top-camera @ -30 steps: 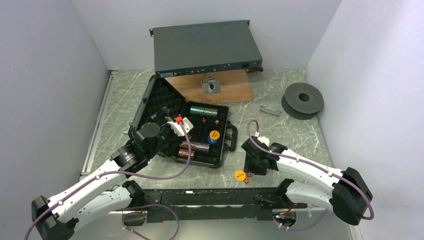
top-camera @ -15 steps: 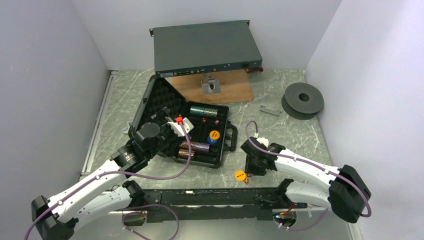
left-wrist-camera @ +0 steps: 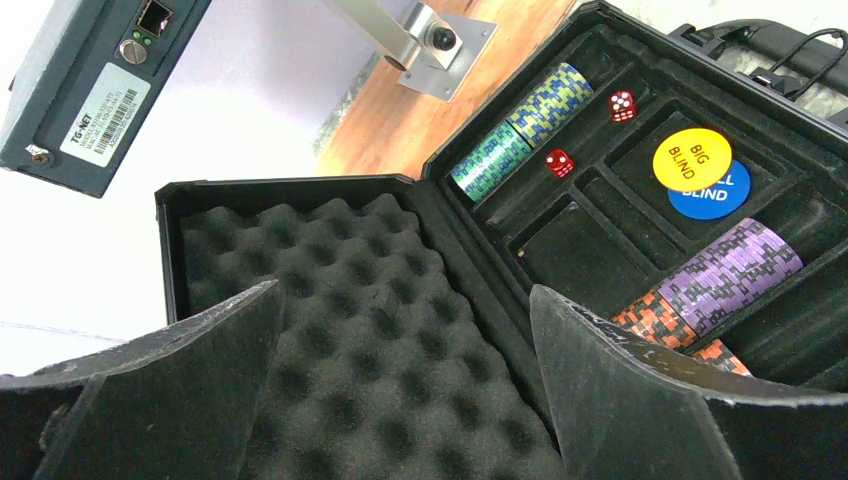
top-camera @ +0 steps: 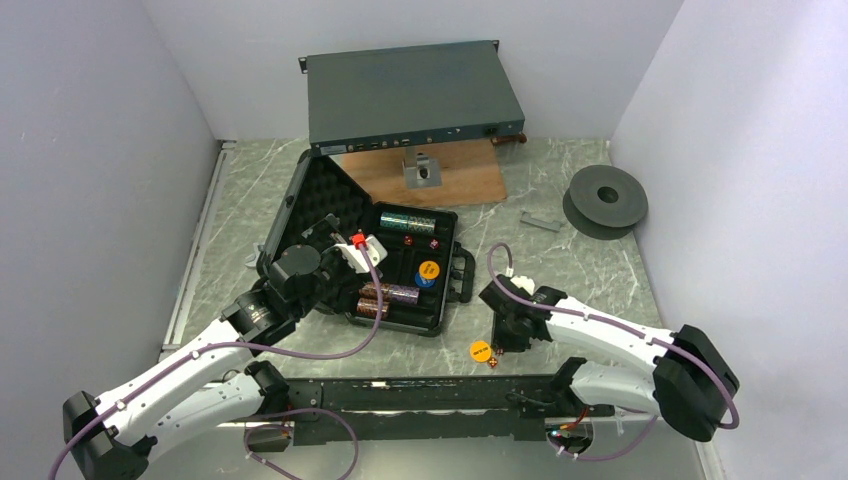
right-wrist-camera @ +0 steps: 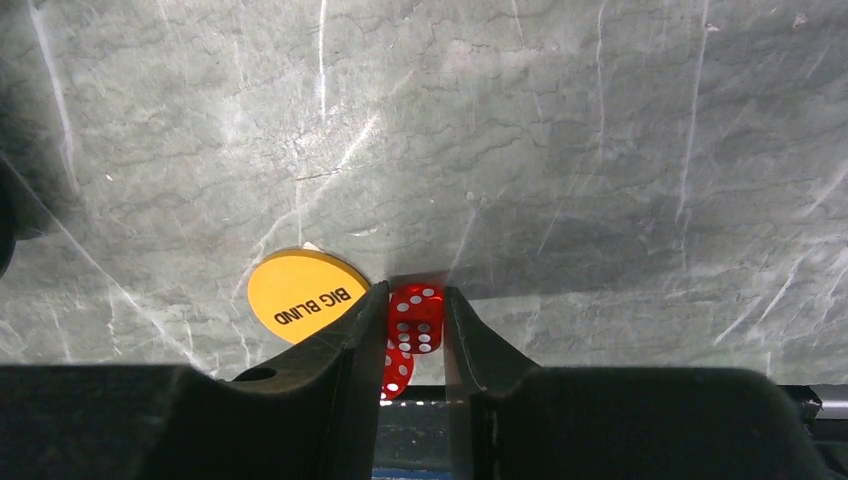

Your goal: Pack up texas hold em set

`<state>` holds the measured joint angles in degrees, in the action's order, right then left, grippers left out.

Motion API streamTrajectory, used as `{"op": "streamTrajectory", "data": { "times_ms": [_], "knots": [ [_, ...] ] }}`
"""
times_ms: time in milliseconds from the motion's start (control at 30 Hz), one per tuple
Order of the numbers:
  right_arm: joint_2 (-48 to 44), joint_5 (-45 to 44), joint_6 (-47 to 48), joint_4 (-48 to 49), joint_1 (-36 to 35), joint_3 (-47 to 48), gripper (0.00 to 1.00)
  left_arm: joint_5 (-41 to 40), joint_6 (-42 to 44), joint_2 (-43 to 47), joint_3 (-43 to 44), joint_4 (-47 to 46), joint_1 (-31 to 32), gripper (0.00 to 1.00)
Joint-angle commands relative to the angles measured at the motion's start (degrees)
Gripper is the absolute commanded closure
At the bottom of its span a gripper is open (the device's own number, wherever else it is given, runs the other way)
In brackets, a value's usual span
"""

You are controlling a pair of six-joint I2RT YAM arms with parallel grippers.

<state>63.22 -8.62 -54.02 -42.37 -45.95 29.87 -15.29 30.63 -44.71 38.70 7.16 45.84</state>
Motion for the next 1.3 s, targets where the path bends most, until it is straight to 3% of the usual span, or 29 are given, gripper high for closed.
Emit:
{"op": "streamTrajectory", "data": {
  "times_ms": [0,267,800,1267],
  "knots": [
    [0.5,0.0,0.3,1.2,-0.5,0.5,0.73,0.5,0.2,1.0,1.6,-0.9,0.3,0.01],
    [0.6,-0.2,0.9,0.3,-0.6,2.3,1.00,0.9,0.3,1.1,1.6,-0.8,0.3,0.01],
    [2.7,-6.2,9.2,-1.6,-0.6,17.0,1.00,1.0,0.5,1.2,1.5,-0.8,0.5,0.01],
    [12.9,1.3,12.4,10.2,-0.5,27.8,1.00,0.6,0.6,1.2,1.4,-0.8,0.7,0.01]
  ]
}}
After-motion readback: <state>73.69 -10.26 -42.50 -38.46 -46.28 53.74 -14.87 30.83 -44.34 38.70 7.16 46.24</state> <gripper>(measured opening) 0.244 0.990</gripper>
